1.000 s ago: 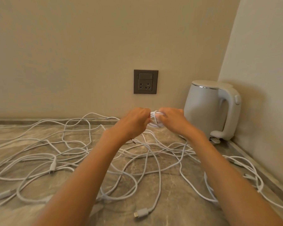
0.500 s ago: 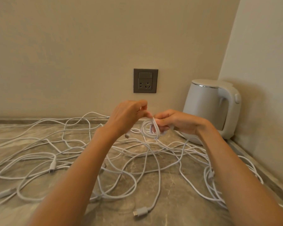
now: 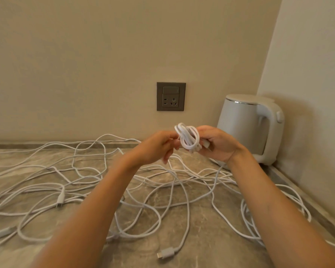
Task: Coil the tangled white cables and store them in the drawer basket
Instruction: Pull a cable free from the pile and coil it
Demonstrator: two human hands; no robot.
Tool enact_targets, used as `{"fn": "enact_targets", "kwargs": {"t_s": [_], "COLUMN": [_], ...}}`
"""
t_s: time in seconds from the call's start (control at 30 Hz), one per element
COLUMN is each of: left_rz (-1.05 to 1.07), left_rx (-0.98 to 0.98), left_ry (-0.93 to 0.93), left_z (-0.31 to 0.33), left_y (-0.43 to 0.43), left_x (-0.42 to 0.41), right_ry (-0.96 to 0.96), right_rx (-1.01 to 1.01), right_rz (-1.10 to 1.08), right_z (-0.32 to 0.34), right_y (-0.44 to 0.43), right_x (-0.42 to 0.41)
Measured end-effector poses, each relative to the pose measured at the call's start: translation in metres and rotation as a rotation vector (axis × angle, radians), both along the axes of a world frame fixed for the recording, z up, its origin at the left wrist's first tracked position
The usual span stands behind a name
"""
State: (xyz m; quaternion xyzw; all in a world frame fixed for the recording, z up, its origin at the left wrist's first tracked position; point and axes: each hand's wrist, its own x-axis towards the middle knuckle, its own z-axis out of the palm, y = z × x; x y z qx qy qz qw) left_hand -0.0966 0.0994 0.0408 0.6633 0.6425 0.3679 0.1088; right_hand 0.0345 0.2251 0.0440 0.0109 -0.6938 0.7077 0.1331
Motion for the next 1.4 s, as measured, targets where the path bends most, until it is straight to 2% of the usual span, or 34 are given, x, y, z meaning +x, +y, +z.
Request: {"fn": "enact_targets", "kwargs": {"t_s": [0.27, 0.43, 0.6, 0.7, 0.8, 0.9, 0.97, 1.07, 1.2, 1.3, 1.4], "left_rz": [0.143, 0.178, 0.214, 0.174, 0.105, 0.049, 0.042, 0.113, 0.269, 0.316, 0.335], "left_rx": [-0.109, -0.012, 0.089, 0.092, 0.056, -0.016, 0.016, 0.176, 0.439, 0.509, 0.536], "left_ry": [0.006, -0.001, -0.191, -0.31, -0.381, -0.284, -0.172, -0.044, 0.29, 0.348, 0.33], "left_z": [-0.011, -0.014, -0.015, -0.012, -0.011, -0.015, -0.016, -0.015, -0.021, -0.023, -0.02], "left_y": [0.014, 0.015, 0.015, 0.014, 0.012, 0.013, 0.015, 0.016, 0.018, 0.02, 0.019], "left_x": [0.001, 0.009, 0.012, 0.013, 0.016, 0.015, 0.012, 0.007, 0.003, 0.003, 0.002], "right_ry": [-0.091, -0.141, -0.147, -0.155, -0.162, -0.16, -0.158, -0.154, -0.113, -0.105, -0.12], "right_rx": [-0.139, -0.123, -0.065, 0.011, -0.008, -0.088, -0.122, -0.175, -0.312, -0.358, -0.352], "right_rz": [-0.371, -0.54, -0.635, -0.689, -0.715, -0.711, -0.713, -0.697, -0.64, -0.62, -0.607], "right_z": [-0.005, -0.001, -0.001, -0.001, -0.003, -0.005, -0.007, -0.007, -0.007, -0.007, -0.011], "right_y": [0.008, 0.003, -0.003, -0.003, -0.001, -0.001, -0.002, -0.008, -0.016, -0.016, -0.018], "right_x": [-0.011, -0.017, -0.021, -0.023, -0.025, -0.025, -0.026, -0.028, -0.031, -0.032, -0.036]}}
